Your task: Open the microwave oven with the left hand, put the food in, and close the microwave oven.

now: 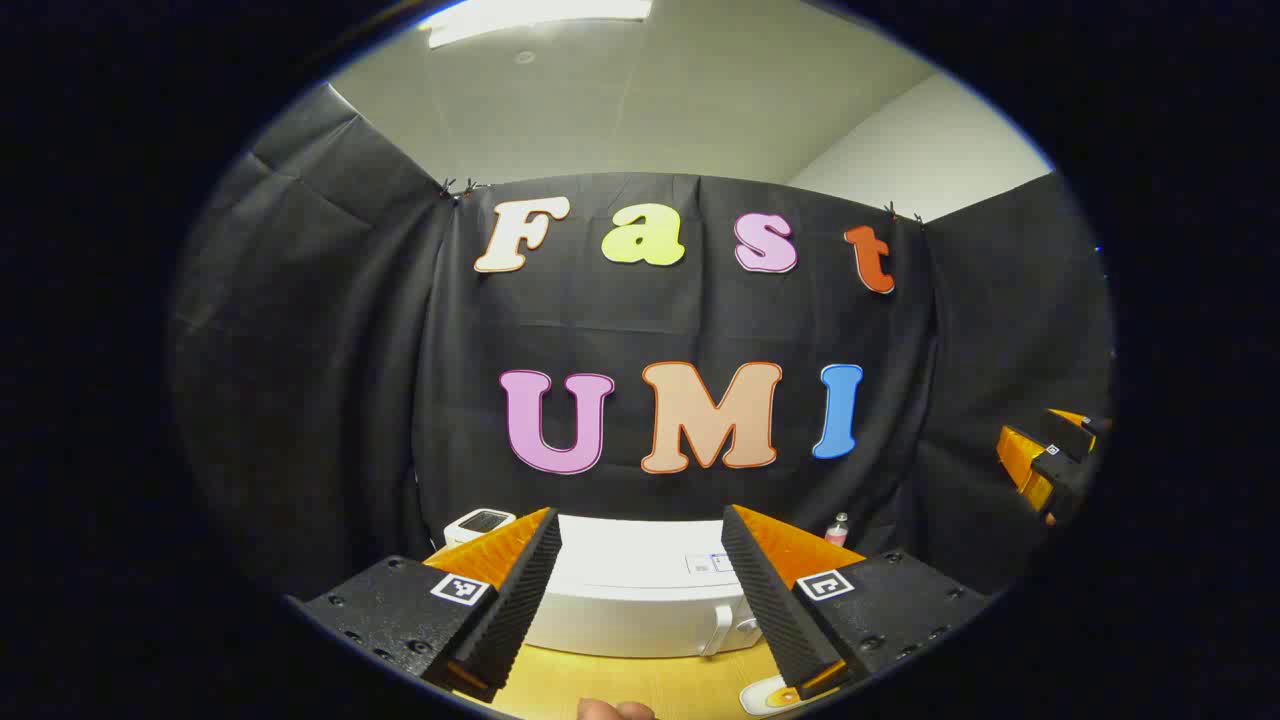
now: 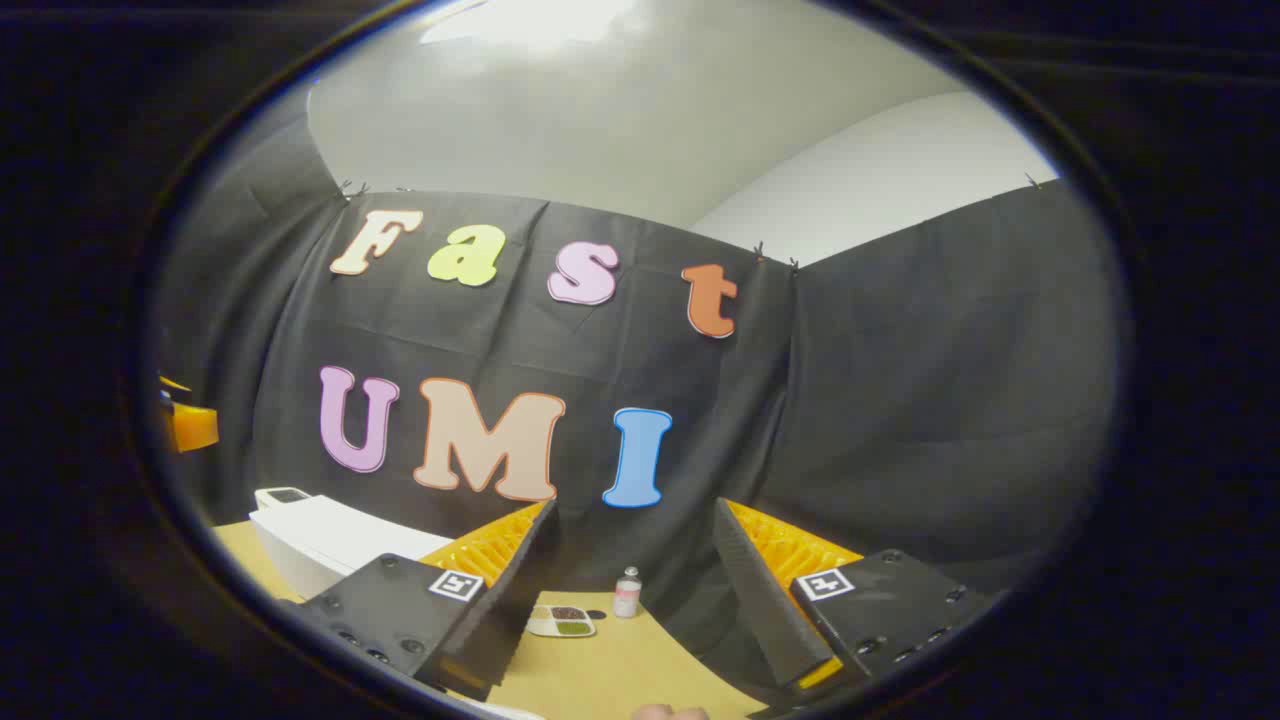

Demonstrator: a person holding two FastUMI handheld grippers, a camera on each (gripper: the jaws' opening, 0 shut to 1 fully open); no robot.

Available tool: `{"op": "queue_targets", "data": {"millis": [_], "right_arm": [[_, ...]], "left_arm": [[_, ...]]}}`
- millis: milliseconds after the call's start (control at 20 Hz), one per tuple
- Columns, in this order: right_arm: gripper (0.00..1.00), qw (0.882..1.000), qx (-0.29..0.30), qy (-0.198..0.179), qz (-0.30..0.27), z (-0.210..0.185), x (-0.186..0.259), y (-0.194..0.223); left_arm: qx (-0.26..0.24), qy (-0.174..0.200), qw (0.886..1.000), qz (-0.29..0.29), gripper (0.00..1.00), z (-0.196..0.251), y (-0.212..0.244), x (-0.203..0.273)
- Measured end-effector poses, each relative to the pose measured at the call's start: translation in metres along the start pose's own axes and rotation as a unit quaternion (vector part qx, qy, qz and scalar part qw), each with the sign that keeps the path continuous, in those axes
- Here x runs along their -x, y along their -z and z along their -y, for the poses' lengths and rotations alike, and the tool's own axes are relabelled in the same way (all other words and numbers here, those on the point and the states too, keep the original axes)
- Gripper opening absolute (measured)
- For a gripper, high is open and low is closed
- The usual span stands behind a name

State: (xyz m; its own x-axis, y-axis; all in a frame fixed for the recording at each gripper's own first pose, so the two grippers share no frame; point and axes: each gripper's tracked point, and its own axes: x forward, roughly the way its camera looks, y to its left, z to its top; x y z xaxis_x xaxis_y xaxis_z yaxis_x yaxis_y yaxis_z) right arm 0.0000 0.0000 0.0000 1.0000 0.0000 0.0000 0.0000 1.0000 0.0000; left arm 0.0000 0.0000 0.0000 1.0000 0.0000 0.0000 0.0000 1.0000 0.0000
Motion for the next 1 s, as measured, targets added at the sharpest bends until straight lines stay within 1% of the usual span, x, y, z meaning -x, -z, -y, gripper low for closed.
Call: {"op": "queue_targets", "data": {"millis": [50, 200, 350, 550, 600, 700, 1000], "right_arm": [[0.96, 1.000, 0.000, -0.003, -0.002, -0.003, -0.001, 0.002], [0.97, 1.000, 0.004, -0.006, 0.004, -0.004, -0.007, -0.003], [0.97, 1.000, 0.001, -0.010, 0.006, -0.005, -0.009, -0.007], [0.96, 1.000, -0.005, -0.014, 0.003, -0.007, -0.013, -0.012], [0.96, 1.000, -0.005, -0.015, 0.000, -0.008, -0.013, -0.011], [0.96, 1.000, -0.011, -0.020, -0.006, -0.014, -0.011, -0.014], [0.96, 0.999, -0.025, -0.027, -0.016, -0.019, -0.009, -0.018]], "left_arm": [[-0.004, -0.004, 1.000, -0.002, 0.96, -0.001, 0.001, -0.001], [-0.006, -0.011, 1.000, -0.006, 0.97, -0.004, 0.002, 0.000], [-0.011, -0.020, 1.000, -0.007, 0.96, -0.010, 0.002, -0.001], [-0.024, -0.030, 0.999, -0.002, 0.96, -0.014, -0.006, -0.002], [-0.028, -0.032, 0.999, 0.000, 0.97, -0.016, -0.007, -0.002], [-0.032, -0.031, 0.999, 0.003, 0.95, -0.015, -0.010, -0.004], [-0.035, -0.029, 0.999, 0.003, 0.96, -0.014, -0.014, -0.004]]}}
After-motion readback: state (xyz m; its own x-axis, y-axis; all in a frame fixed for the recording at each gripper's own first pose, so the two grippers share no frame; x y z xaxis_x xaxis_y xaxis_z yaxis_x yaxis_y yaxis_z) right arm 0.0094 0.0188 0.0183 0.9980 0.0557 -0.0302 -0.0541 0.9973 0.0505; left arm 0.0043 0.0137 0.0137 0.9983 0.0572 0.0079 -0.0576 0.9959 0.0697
